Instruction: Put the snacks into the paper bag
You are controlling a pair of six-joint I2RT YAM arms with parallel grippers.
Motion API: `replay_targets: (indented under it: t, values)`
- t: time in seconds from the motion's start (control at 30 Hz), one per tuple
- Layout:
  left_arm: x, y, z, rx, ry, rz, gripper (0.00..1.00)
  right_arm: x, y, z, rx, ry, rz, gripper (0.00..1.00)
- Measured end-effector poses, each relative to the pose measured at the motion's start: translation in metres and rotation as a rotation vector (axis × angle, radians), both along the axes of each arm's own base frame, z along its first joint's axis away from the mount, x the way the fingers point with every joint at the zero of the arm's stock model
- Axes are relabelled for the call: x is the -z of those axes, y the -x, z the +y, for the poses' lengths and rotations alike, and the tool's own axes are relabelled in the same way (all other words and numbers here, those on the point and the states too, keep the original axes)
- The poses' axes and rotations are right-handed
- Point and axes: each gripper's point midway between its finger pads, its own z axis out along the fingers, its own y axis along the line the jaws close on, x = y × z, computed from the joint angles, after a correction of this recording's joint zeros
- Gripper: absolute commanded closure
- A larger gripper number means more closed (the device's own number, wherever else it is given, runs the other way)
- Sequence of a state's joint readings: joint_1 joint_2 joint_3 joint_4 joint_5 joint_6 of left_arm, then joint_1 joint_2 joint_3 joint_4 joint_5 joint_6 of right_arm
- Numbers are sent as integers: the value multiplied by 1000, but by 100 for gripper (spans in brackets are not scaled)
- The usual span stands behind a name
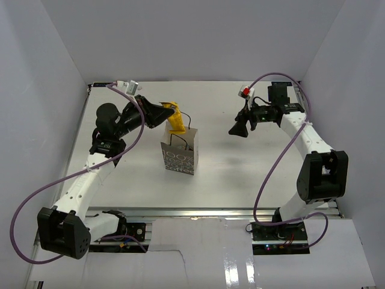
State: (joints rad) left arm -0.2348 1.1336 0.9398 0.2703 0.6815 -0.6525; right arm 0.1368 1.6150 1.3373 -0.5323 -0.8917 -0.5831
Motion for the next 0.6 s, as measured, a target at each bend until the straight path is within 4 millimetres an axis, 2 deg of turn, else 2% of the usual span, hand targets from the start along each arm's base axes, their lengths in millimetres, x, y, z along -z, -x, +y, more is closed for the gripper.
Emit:
replay_targets:
  t: [0.17, 0.27, 0.3, 0.43, 0.53, 0.6]
  values:
    - [4, 5, -11, 31, -21, -16, 90, 4, 5, -1, 1, 3, 12, 10]
    - [14, 3, -16, 35, -36, -8, 76, 2, 5, -1, 2, 3, 6, 10]
    - [19, 2, -17, 35, -42, 1, 67, 2, 6, -1, 2, 3, 4, 10]
    - [30, -3, -18, 13, -57, 18, 48, 0, 6, -1, 3, 3, 0, 10]
    - [29, -8, -15, -24, -62, 8, 41, 0, 6, -1, 3, 3, -1, 10]
    - [26, -12, -11, -58, -62, -5, 40, -1, 6, -1, 3, 3, -3, 10]
